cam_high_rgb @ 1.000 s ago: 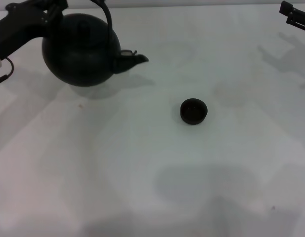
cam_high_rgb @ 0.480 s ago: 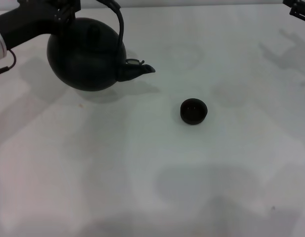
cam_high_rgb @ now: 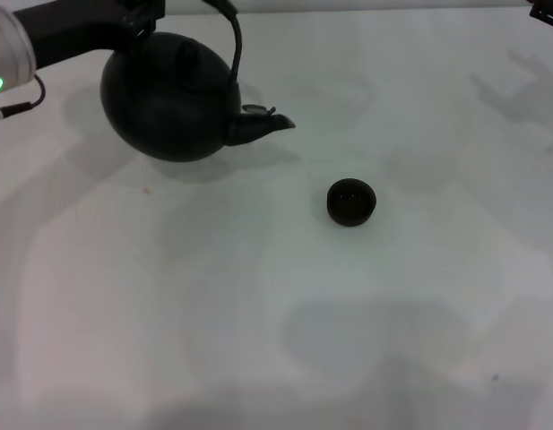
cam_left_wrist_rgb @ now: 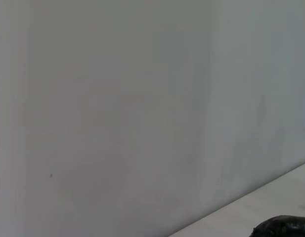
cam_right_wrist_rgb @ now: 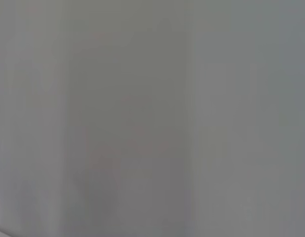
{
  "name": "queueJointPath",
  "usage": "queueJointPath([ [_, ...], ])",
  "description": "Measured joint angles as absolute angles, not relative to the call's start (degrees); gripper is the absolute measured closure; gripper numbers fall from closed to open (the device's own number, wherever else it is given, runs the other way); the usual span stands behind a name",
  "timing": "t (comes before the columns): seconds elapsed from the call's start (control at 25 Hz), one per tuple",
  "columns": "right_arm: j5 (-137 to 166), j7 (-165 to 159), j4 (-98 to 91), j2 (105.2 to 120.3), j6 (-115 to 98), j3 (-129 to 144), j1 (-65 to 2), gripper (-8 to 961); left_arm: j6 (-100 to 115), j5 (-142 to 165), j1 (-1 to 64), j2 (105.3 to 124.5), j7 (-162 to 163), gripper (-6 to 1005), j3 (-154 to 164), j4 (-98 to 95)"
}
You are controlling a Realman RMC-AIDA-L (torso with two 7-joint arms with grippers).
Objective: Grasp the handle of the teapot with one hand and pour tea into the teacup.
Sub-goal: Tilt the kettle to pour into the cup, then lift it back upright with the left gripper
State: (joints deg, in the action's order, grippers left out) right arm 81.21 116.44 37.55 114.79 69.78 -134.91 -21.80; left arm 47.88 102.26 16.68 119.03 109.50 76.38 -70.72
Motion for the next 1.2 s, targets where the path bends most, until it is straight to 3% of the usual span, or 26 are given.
queueJointPath([
  [0.52, 79.88, 116.28, 37.80, 114.78, 70.40, -135.00, -22.18, 109, 47.31, 117.62, 22.84, 118.93, 121.63, 831, 80.19, -73.22],
  [1.2, 77.76, 115.88, 37.88, 114.74, 70.03, -135.18, -22.26, 109, 49.54, 129.15, 25.81, 118.77, 127.82, 833, 86.21, -77.66],
])
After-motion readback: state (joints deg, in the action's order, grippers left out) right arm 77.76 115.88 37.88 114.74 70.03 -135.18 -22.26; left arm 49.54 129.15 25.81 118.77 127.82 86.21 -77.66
